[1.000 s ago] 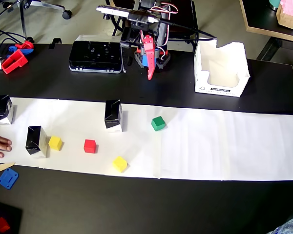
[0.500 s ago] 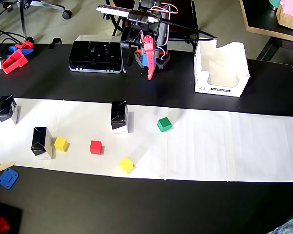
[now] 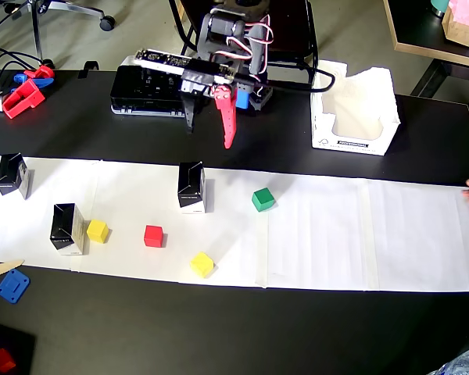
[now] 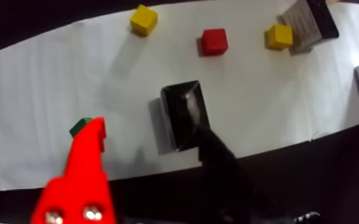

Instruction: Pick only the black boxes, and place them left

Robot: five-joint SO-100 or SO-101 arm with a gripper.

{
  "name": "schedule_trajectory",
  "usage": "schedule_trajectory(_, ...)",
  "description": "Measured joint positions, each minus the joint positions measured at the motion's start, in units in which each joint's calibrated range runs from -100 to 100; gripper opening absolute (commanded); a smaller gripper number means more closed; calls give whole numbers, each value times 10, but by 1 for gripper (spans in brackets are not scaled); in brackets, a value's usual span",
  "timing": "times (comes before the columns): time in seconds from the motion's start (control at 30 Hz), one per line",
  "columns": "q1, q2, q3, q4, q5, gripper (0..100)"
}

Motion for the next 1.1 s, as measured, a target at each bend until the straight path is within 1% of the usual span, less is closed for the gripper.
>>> schedule_trajectory(0.07, 18, 24, -23, 0, 20, 28)
schedule_trajectory(0.27, 80, 67, -59, 0, 142, 28)
schedule_trajectory(0.37, 102, 84, -59, 0, 175, 28)
schedule_trajectory(0.53, 115, 125, -85, 0, 189, 28)
schedule_trajectory(0.67, 115, 163, -121, 0, 187, 29)
schedule_trajectory(0.7, 115, 171, -124, 0, 187, 30)
schedule_trajectory(0.8, 115, 185, -124, 0, 187, 39)
schedule_trajectory(0.87, 115, 189, -124, 0, 187, 43)
schedule_trajectory(1.03, 112, 190, -96, 0, 187, 44)
schedule_trajectory(1.1, 102, 190, -78, 0, 175, 44)
